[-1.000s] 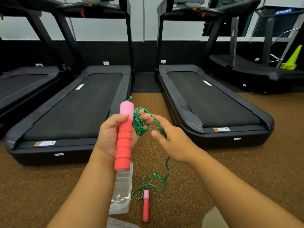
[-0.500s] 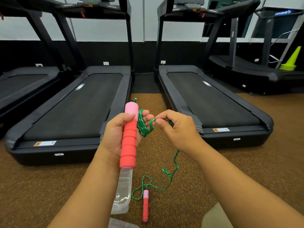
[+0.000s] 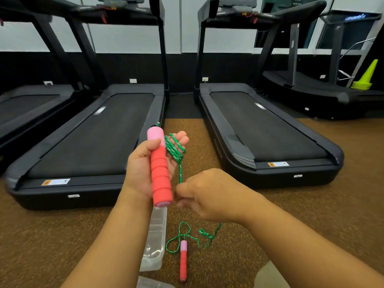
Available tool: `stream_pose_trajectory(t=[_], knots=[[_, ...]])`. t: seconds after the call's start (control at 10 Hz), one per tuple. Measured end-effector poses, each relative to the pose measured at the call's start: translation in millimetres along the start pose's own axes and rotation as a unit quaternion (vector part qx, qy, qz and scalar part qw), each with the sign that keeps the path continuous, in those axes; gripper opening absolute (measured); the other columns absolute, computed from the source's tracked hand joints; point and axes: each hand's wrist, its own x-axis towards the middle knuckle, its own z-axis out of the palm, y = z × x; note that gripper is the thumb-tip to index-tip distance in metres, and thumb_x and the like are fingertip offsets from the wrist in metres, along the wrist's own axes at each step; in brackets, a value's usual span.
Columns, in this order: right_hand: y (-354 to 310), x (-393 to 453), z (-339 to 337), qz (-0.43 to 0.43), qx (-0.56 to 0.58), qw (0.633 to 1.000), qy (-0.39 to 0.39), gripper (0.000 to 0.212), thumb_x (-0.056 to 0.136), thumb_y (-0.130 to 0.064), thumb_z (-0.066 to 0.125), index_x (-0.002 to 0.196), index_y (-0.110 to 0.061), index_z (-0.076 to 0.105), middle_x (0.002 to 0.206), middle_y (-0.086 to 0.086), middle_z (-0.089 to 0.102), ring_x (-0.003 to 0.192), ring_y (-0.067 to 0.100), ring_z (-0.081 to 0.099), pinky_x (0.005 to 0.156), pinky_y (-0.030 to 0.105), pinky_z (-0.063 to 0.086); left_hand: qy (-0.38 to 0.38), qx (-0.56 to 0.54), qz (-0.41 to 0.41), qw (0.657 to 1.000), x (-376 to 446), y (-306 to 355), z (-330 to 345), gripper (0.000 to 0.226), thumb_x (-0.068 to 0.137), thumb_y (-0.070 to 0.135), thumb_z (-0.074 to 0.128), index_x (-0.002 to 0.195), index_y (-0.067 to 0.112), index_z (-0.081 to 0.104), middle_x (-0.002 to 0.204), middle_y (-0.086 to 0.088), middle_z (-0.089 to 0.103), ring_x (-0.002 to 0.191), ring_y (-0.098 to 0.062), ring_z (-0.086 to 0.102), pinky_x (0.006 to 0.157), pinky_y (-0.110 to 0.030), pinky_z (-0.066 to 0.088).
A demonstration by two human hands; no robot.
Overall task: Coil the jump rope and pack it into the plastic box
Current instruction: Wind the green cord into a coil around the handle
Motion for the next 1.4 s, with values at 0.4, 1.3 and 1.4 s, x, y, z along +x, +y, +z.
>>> stream_pose_trajectory(t=[0.4, 1.3, 1.4], knots=[[19.7, 21.4, -66.3, 0.04, 0.014, 0.997, 0.07, 0.015, 0.089, -0.026, 0.064, 0.102, -0.02, 0.058, 0.085, -0.005, 0.061, 0.074, 0.013, 0.054, 0.07, 0.037, 0.048, -0.019, 0.064, -0.126, 0.99, -9.6, -5.9, -13.0, 0.048, 0.047, 0.012, 0.085, 0.092, 0.005, 0.073, 0.089, -0.009, 0.068, 0.086, -0.014, 0.059, 0.097, -0.018, 0.038], [55.3, 32.5, 11.6, 0.185, 0.432, 0.859, 0.202, 0.022, 0.102, -0.029, 0.041, 0.112, -0.037, 0.059, 0.097, -0.009, 0.063, 0.08, -0.001, 0.059, 0.078, 0.028, 0.053, -0.099, 0.115, -0.077, 0.985, -9.0, 14.6, 31.1, 0.087, 0.055, 0.015, 0.078, 0.131, -0.013, 0.046, 0.125, -0.033, 0.051, 0.093, -0.035, 0.062, 0.064, -0.027, 0.059], [49.9, 29.9, 13.6, 0.205, 0.404, 0.871, 0.191, 0.025, 0.103, -0.03, 0.037, 0.115, -0.021, 0.057, 0.078, -0.013, 0.054, 0.062, -0.003, 0.048, 0.065, 0.022, 0.044, -0.103, 0.077, -0.061, 0.99, -9.3, 14.5, 37.2, 0.081, 0.063, 0.01, 0.072, 0.133, -0.016, 0.041, 0.124, -0.034, 0.054, 0.094, -0.036, 0.067, 0.062, -0.027, 0.059]])
